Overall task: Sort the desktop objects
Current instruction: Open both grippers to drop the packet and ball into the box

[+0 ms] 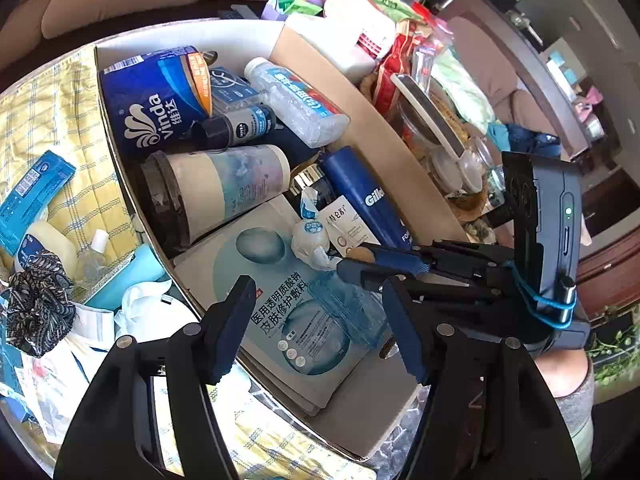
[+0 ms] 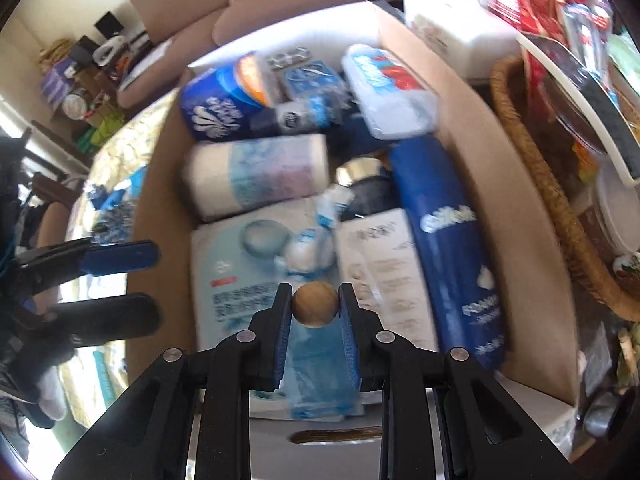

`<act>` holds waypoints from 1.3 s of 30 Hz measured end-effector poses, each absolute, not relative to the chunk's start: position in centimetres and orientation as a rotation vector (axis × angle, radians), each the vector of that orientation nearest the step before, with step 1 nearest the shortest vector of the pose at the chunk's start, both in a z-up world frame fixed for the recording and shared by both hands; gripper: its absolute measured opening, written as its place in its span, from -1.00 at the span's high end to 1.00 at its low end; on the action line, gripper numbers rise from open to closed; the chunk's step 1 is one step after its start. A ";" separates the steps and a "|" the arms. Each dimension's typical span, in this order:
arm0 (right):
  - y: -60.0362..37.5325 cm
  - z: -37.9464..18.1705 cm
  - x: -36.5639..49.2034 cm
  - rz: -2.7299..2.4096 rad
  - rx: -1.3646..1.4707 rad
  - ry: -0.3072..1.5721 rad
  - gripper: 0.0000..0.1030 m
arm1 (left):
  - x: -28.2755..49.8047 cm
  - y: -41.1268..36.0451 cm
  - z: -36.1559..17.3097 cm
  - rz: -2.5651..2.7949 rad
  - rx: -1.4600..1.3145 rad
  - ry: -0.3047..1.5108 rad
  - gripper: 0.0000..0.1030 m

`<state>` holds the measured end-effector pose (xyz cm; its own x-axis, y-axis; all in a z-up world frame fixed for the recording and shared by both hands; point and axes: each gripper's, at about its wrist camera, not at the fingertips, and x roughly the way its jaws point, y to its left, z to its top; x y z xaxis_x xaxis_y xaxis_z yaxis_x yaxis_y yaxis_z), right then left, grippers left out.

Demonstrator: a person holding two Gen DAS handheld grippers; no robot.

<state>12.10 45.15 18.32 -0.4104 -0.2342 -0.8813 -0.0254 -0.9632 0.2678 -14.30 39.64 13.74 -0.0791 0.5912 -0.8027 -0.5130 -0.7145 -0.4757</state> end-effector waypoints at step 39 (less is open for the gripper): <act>40.1 23.2 17.1 -2.698 1.546 -0.245 -1.00 | -8.6 30.0 17.1 2.007 -1.360 -0.103 -1.00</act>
<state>17.14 40.08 23.20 -0.5086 -0.0972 -0.8555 -0.0586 -0.9874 0.1471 -8.56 30.03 17.07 -0.2034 0.5842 -0.7857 -0.5006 -0.7517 -0.4293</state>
